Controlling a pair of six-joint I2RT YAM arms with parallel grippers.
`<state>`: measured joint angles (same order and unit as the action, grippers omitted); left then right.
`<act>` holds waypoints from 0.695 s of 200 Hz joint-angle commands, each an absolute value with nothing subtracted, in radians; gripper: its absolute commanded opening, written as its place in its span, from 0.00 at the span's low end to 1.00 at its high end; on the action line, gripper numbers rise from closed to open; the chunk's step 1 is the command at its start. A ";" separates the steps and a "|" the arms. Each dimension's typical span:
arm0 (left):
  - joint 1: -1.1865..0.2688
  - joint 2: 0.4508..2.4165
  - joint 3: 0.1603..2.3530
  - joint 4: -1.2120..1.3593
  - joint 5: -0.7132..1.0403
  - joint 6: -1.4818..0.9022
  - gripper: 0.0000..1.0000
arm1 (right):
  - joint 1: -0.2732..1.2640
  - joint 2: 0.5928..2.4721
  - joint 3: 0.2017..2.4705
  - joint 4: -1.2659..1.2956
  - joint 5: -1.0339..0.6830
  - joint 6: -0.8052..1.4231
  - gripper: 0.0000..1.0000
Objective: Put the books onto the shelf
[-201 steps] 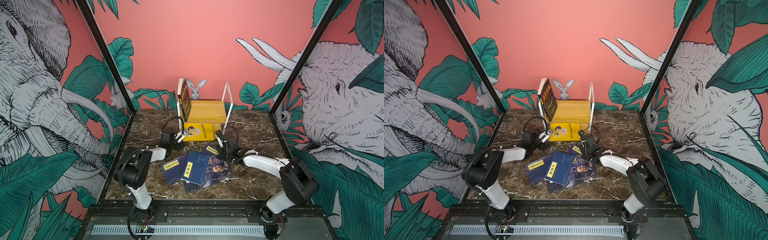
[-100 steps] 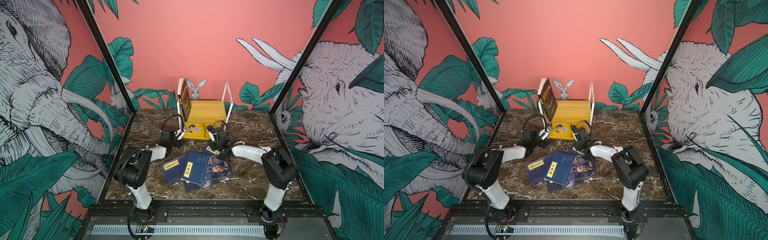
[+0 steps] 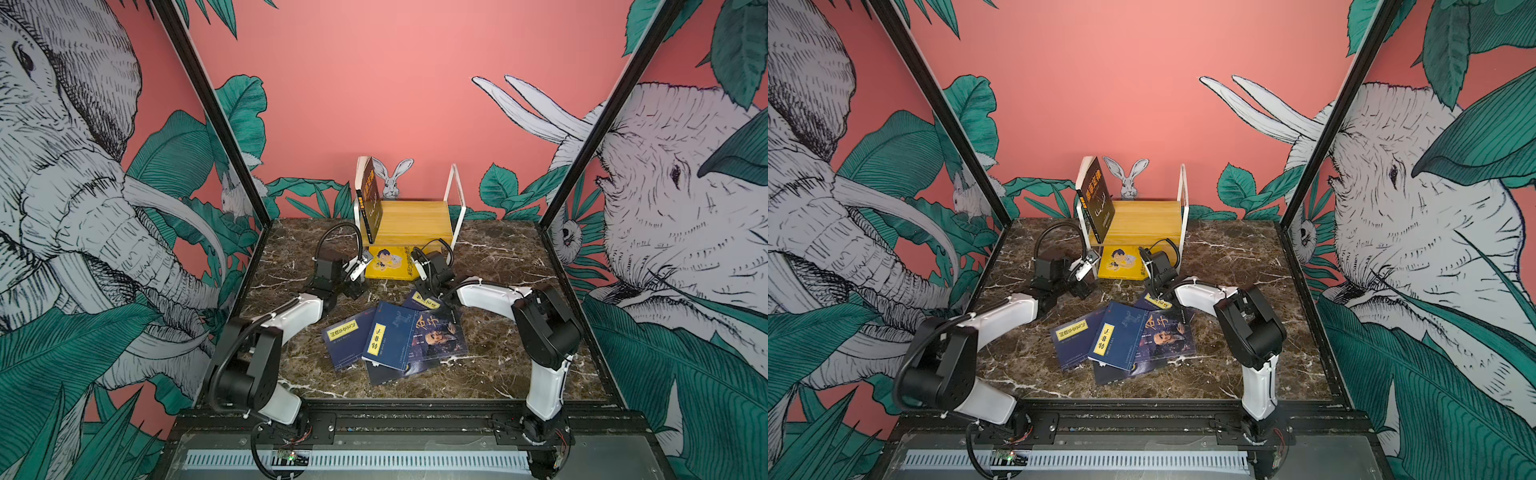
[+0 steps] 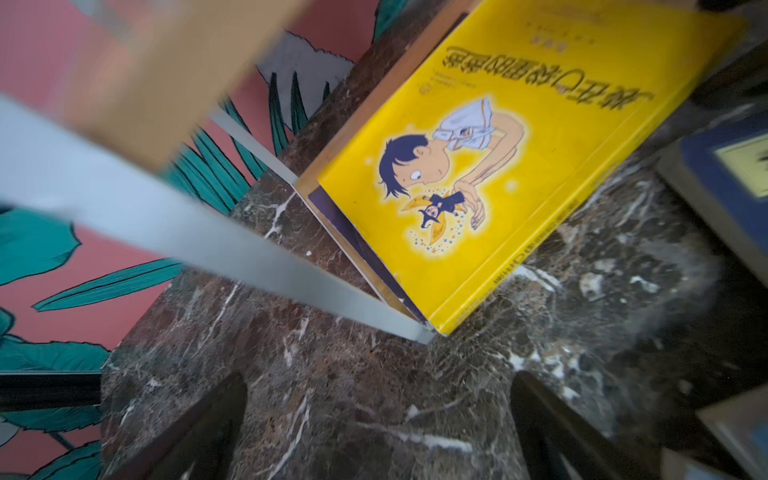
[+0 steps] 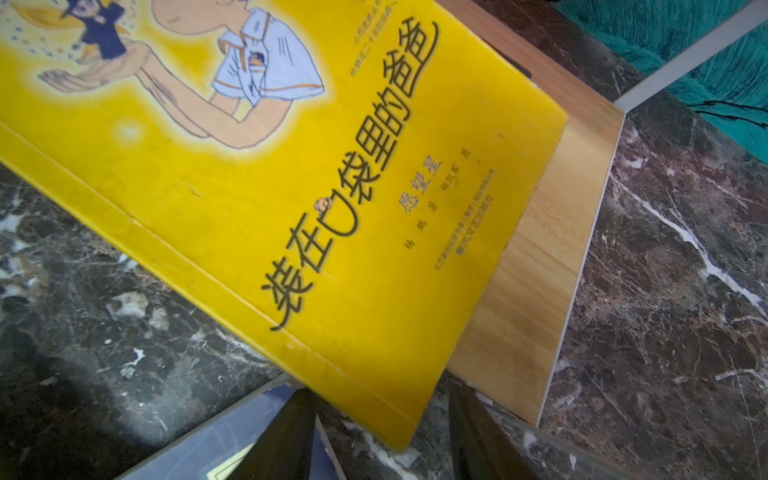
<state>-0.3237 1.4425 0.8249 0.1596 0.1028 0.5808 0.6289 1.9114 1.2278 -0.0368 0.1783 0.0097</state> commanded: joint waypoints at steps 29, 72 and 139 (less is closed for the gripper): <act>-0.283 1.152 0.845 -0.297 0.153 0.394 1.00 | 0.620 1.933 1.255 -0.014 0.164 0.004 0.55; -0.181 1.004 0.802 -0.488 0.299 0.432 1.00 | 0.614 1.942 1.260 0.007 0.173 0.003 0.54; -0.060 0.959 0.757 -0.452 0.351 0.417 1.00 | 0.611 1.970 1.338 -0.012 0.150 -0.011 0.50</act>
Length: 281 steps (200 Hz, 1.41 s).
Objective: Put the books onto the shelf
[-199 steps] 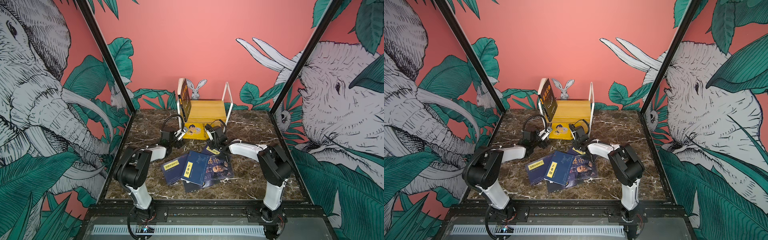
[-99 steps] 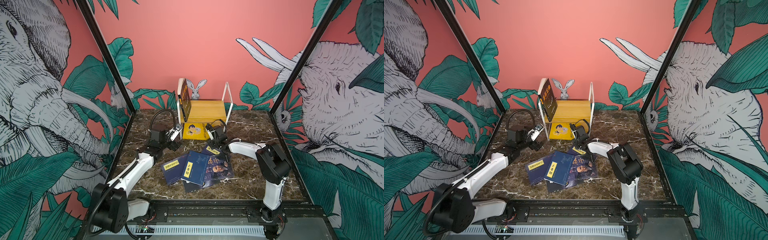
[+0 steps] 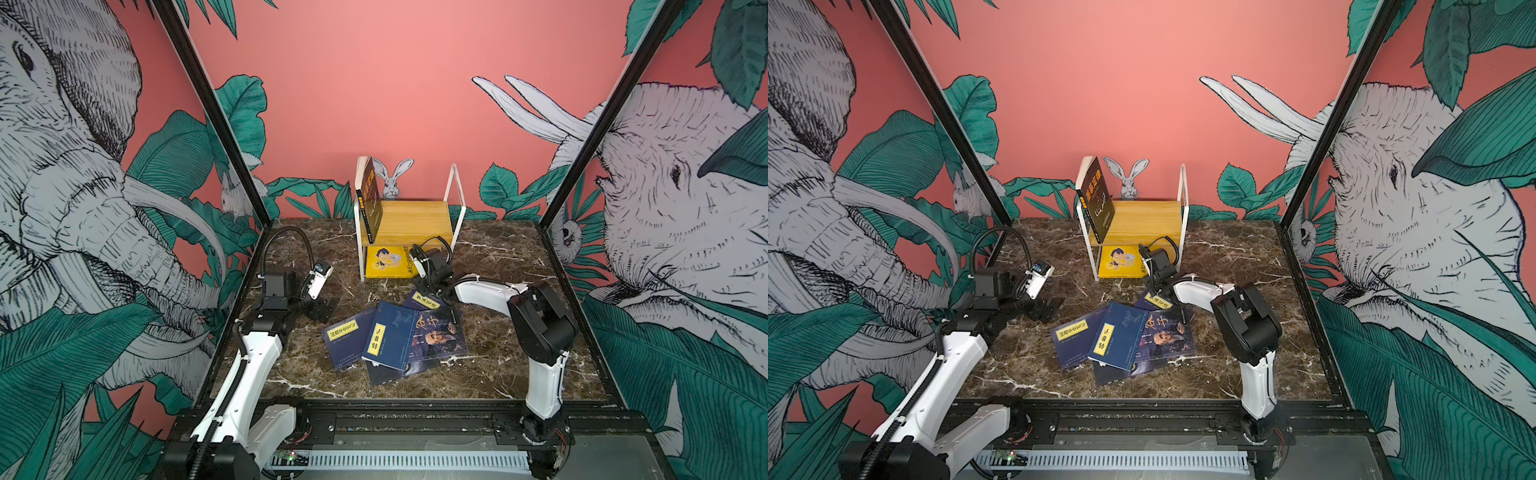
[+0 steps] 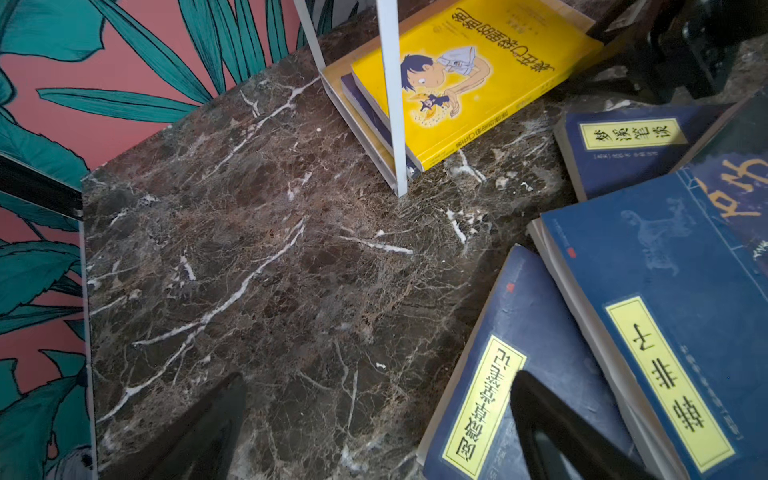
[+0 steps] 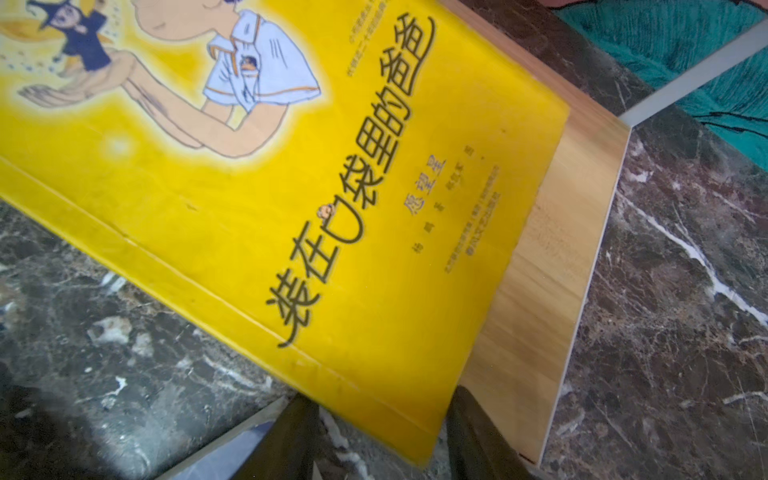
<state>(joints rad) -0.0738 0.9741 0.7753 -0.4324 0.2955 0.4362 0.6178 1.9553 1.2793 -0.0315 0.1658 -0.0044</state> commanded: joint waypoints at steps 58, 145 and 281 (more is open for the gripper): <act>-0.054 0.957 0.737 -0.434 0.366 0.426 1.00 | 0.615 1.993 1.345 0.003 0.140 0.007 0.50; -0.051 0.961 0.729 -0.426 0.377 0.427 1.00 | 0.650 1.944 1.319 -0.003 0.148 0.019 0.51; -0.049 0.989 0.703 -0.388 0.376 0.411 1.00 | 0.650 1.670 1.046 0.007 0.216 0.117 0.45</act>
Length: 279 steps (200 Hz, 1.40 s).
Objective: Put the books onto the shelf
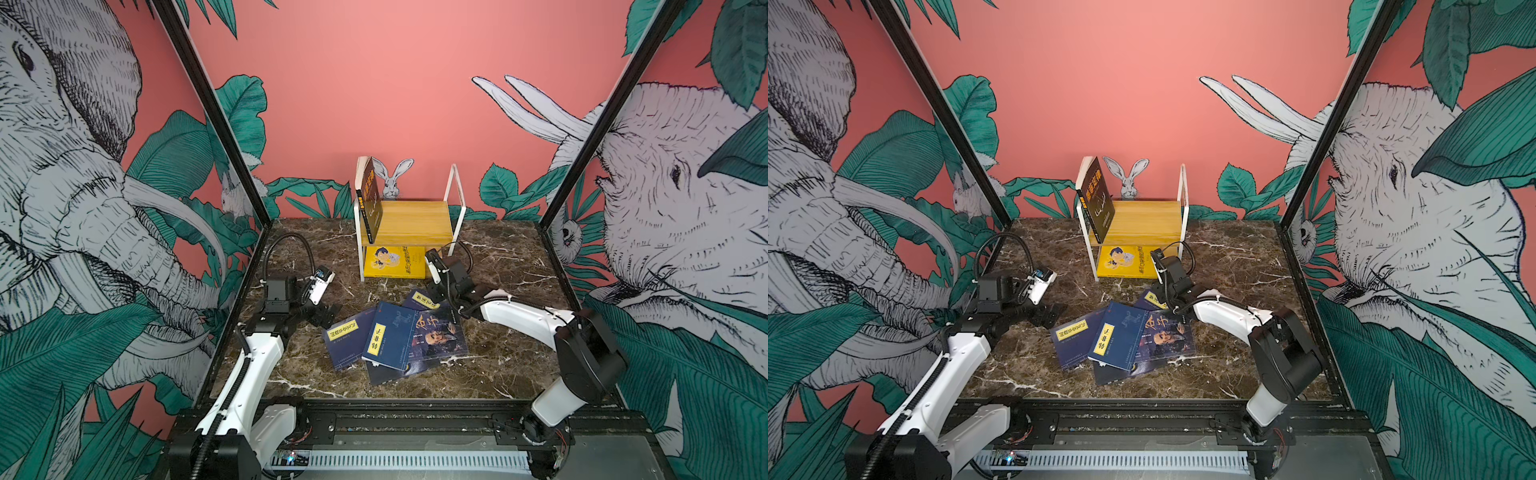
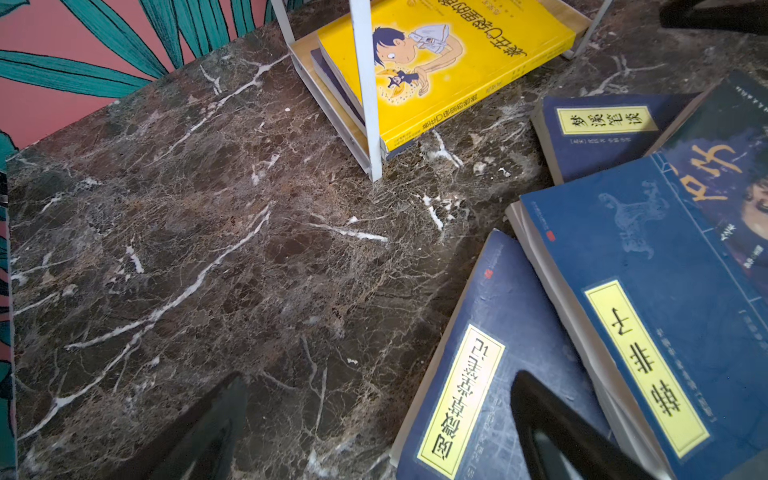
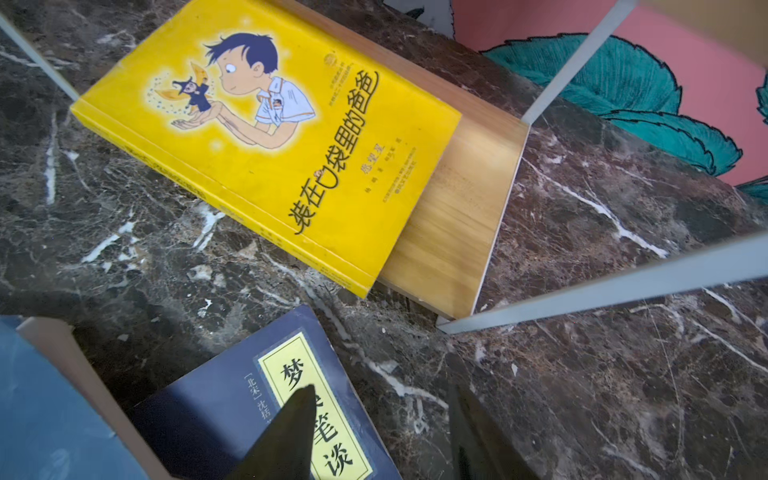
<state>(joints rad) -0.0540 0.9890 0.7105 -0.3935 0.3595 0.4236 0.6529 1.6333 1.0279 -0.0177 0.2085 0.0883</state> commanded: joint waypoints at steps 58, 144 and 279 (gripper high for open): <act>-0.048 0.980 0.697 -0.383 0.367 0.419 1.00 | 0.673 1.827 1.154 0.038 0.138 0.167 0.00; -0.046 0.992 0.706 -0.390 0.377 0.415 0.99 | 0.667 1.929 1.254 0.034 0.162 0.163 0.00; -0.048 0.994 0.702 -0.389 0.388 0.416 0.99 | 0.663 2.000 1.364 0.014 0.136 0.138 0.00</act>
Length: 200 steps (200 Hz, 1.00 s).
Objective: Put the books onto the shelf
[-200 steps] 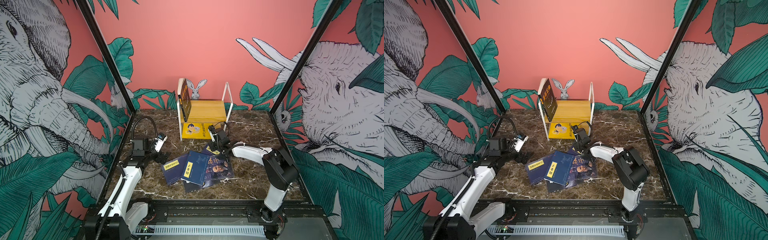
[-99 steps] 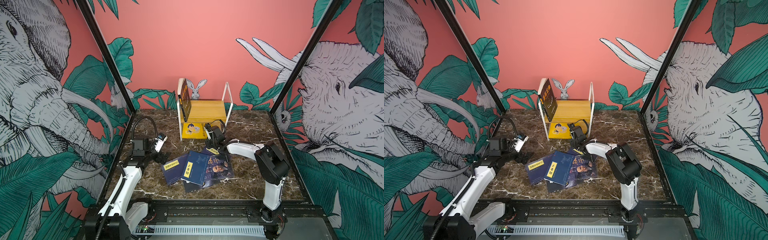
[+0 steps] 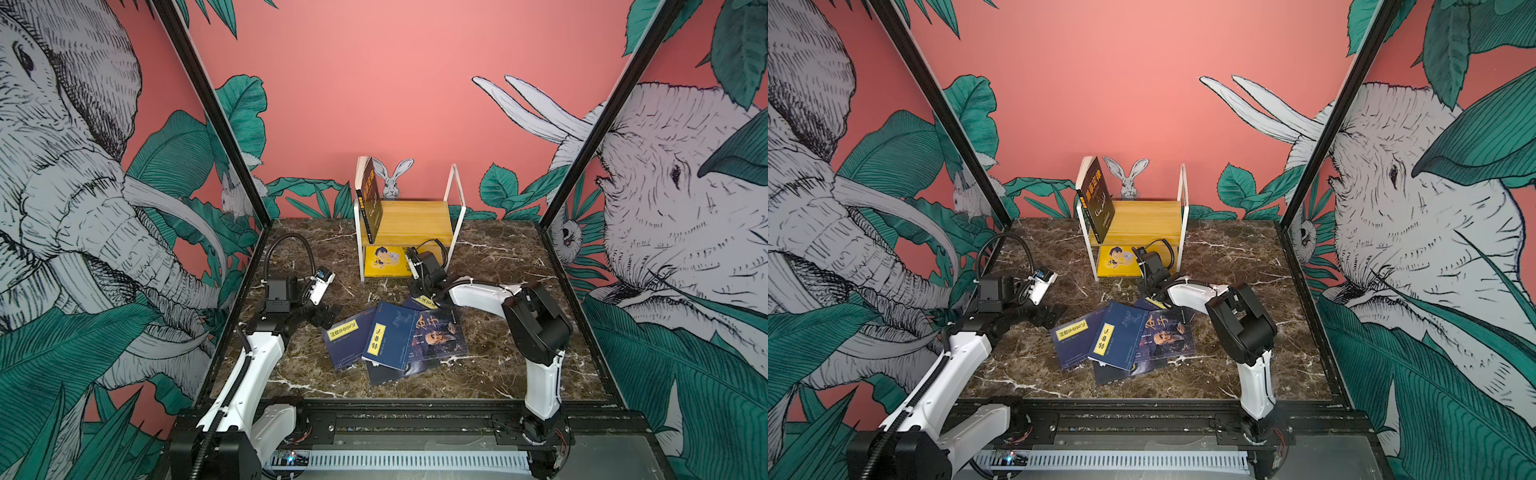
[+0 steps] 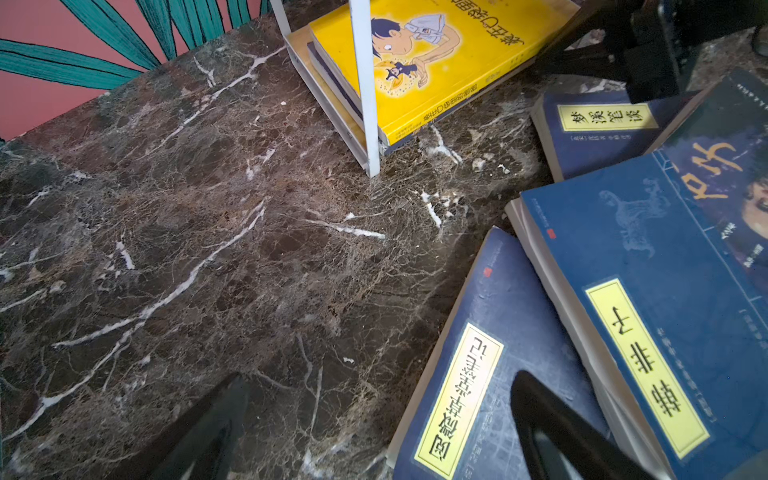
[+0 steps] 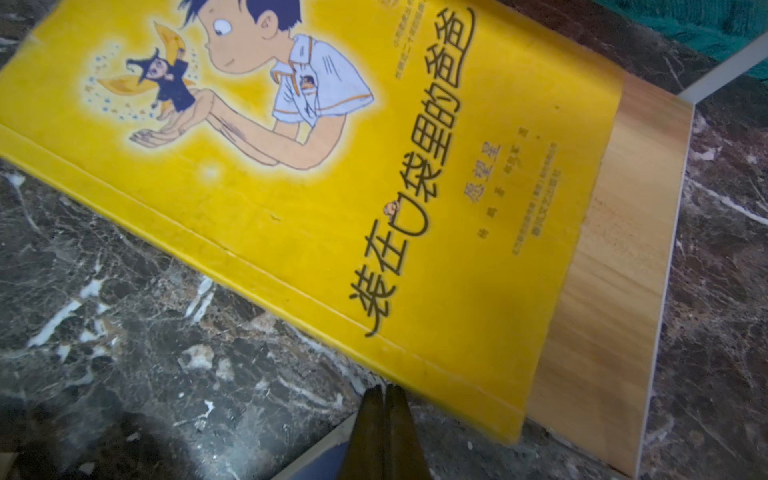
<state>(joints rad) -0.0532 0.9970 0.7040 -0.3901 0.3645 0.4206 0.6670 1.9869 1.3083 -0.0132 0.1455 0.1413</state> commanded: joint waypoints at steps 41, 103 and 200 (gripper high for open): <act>-0.047 0.990 0.692 -0.383 0.388 0.420 1.00 | 0.668 2.001 1.368 0.020 0.122 0.149 0.00; -0.047 0.992 0.698 -0.390 0.389 0.420 1.00 | 0.758 1.862 1.193 0.133 0.137 0.231 0.00; -0.047 0.993 0.696 -0.383 0.390 0.411 1.00 | 0.814 2.021 1.189 0.498 0.128 0.496 0.00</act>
